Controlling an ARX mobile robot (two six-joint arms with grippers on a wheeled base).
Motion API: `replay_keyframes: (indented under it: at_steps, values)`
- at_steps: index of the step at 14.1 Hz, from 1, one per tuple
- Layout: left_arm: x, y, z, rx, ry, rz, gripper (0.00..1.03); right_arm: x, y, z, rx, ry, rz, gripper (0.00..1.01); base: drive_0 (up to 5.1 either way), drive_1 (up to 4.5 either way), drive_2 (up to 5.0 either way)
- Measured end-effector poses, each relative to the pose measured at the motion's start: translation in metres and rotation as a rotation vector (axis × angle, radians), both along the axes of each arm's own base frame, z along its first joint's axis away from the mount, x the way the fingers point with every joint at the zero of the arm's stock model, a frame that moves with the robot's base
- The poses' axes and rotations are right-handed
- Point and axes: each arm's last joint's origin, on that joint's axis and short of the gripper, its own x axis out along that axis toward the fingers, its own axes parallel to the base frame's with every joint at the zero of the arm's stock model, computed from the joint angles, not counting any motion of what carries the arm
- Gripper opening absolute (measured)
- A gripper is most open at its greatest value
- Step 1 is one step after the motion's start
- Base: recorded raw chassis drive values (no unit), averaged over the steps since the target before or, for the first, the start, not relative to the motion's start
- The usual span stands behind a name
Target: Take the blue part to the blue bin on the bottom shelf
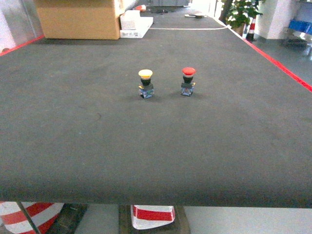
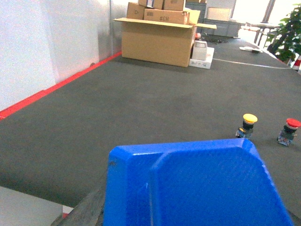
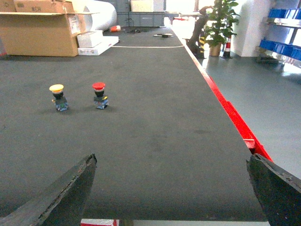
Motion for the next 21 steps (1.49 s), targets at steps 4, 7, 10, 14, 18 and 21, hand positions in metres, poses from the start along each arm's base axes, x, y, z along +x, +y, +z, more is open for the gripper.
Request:
replay_keyframes:
  at_steps: [4,7,10,14,18,21]
  values:
    - [0.0003,0.0,-0.0007,0.004,0.007,0.002,0.44,0.0,0.0,-0.0004,0.0,0.005,0.0,0.98,0.0,0.0,0.0]
    - [0.0003,0.0,-0.0006,0.003,0.006,0.003,0.44,0.0,0.0,-0.0004,0.0,0.005,0.0,0.98,0.0,0.0,0.0]
    - [0.0003,0.0002,-0.0007,0.004,0.007,0.005,0.44,0.0,0.0,-0.0004,0.0,0.005,0.0,0.98,-1.7,-1.71,-1.7]
    - [0.0003,0.0002,-0.0006,0.004,0.006,0.005,0.44,0.0,0.0,-0.0005,0.0,0.005,0.0,0.98,-1.6,-1.62,-1.6]
    - [0.0003,0.0002,-0.0007,0.004,0.007,0.005,0.44,0.0,0.0,-0.0004,0.0,0.005,0.0,0.98,-1.6,-1.59,-1.6]
    - [0.0003,0.0002,-0.0006,0.004,0.006,0.005,0.44,0.0,0.0,-0.0004,0.0,0.005,0.0,0.98,-1.5,-1.51,-1.5]
